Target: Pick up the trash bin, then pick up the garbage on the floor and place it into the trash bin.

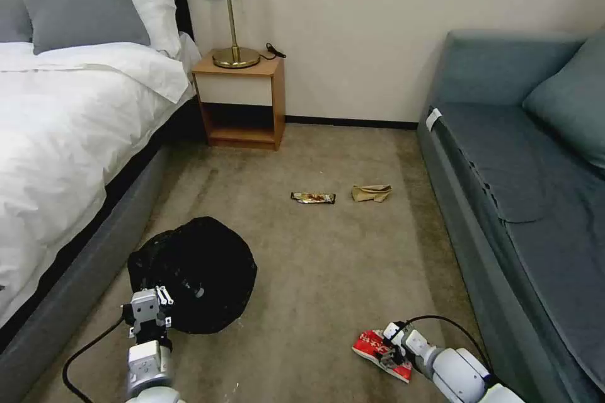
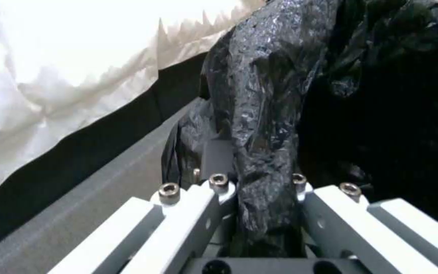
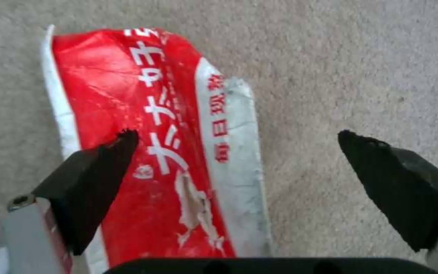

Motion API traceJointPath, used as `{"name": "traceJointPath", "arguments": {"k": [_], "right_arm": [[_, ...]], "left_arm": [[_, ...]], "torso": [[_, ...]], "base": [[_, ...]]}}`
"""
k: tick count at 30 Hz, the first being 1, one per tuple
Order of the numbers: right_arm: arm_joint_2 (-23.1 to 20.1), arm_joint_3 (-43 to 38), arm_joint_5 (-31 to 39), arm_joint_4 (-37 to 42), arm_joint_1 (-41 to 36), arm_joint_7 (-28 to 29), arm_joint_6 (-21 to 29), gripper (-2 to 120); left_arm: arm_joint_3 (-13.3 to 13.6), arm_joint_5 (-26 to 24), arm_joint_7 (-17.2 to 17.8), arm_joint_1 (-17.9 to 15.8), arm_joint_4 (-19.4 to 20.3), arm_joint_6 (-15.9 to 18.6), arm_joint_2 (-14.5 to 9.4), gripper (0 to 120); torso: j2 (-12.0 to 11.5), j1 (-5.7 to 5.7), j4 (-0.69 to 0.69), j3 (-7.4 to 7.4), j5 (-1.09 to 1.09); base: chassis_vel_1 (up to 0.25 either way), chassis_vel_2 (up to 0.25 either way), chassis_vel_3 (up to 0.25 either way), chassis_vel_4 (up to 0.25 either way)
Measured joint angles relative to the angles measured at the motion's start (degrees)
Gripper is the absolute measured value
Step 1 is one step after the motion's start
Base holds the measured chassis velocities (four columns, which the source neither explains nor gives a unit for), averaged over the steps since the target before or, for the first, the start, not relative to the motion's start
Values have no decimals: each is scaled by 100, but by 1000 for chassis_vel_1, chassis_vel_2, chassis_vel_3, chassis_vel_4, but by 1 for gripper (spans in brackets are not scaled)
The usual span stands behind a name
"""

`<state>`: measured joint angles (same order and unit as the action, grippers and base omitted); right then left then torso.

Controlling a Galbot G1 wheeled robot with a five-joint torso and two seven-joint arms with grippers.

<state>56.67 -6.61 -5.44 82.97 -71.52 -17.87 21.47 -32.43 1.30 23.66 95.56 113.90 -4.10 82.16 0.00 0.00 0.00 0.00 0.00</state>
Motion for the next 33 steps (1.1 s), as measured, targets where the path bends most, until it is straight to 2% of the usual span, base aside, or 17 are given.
{"name": "traceJointPath", "arguments": {"k": [5,8,9,11,12,15,17,19,23,24,26,27,30,33], "right_arm": [[26,-12,-84,-82,55,-98,-4,95],[58,-15,-118,-132,63,-129,-25,82],[58,-15,-118,-132,63,-129,-25,82],[74,-25,-156,-168,65,-151,-50,71],[74,-25,-156,-168,65,-151,-50,71],[91,-47,-205,-212,66,-163,-98,56],[93,-51,-207,-214,66,-163,-100,53],[98,-70,-215,-215,65,-162,-107,41],[106,-81,-219,-210,55,-159,-117,32],[111,-88,-232,-204,43,-156,-125,26],[120,-100,-255,-192,27,-147,-143,17],[120,-100,-255,-192,27,-147,-143,17],[175,-102,-333,-207,51,-133,-152,2],[284,-102,-426,-287,139,-106,-173,0]], "left_arm": [[20,0,0,12,-18,-23,21,4],[21,2,64,7,-37,-25,35,4],[21,2,64,7,-37,-25,35,4],[18,2,76,11,-43,-40,36,4],[18,2,76,11,-43,-40,36,4],[17,6,78,47,-44,-68,37,4],[17,8,79,53,-42,-70,37,4],[18,18,80,74,-22,-84,34,4],[18,24,80,93,-6,-97,33,4],[19,25,80,117,-2,-116,30,4],[16,28,80,151,-2,-152,28,4],[16,28,80,151,-2,-152,28,4],[2,41,85,167,-13,-208,36,4],[-4,59,101,158,-41,-261,51,4]], "torso": [[0,0,0,0,0],[0,0,0,0,0],[0,0,0,0,0],[0,0,0,0,0],[0,0,0,0,0],[0,0,0,0,0],[0,0,0,0,0],[0,0,0,0,0],[0,0,0,0,0],[0,0,0,0,0],[0,0,0,0,0],[0,0,0,0,0],[0,0,-1,0,0],[0,0,0,0,-1]], "base": [[0,0,0,0],[0,0,0,0],[0,0,0,0],[0,0,0,0],[0,0,0,0],[0,0,0,0],[0,0,0,0],[0,0,0,0],[0,0,0,0],[0,0,0,0],[0,0,0,0],[0,0,0,0],[0,0,0,0],[0,0,0,0]]}}
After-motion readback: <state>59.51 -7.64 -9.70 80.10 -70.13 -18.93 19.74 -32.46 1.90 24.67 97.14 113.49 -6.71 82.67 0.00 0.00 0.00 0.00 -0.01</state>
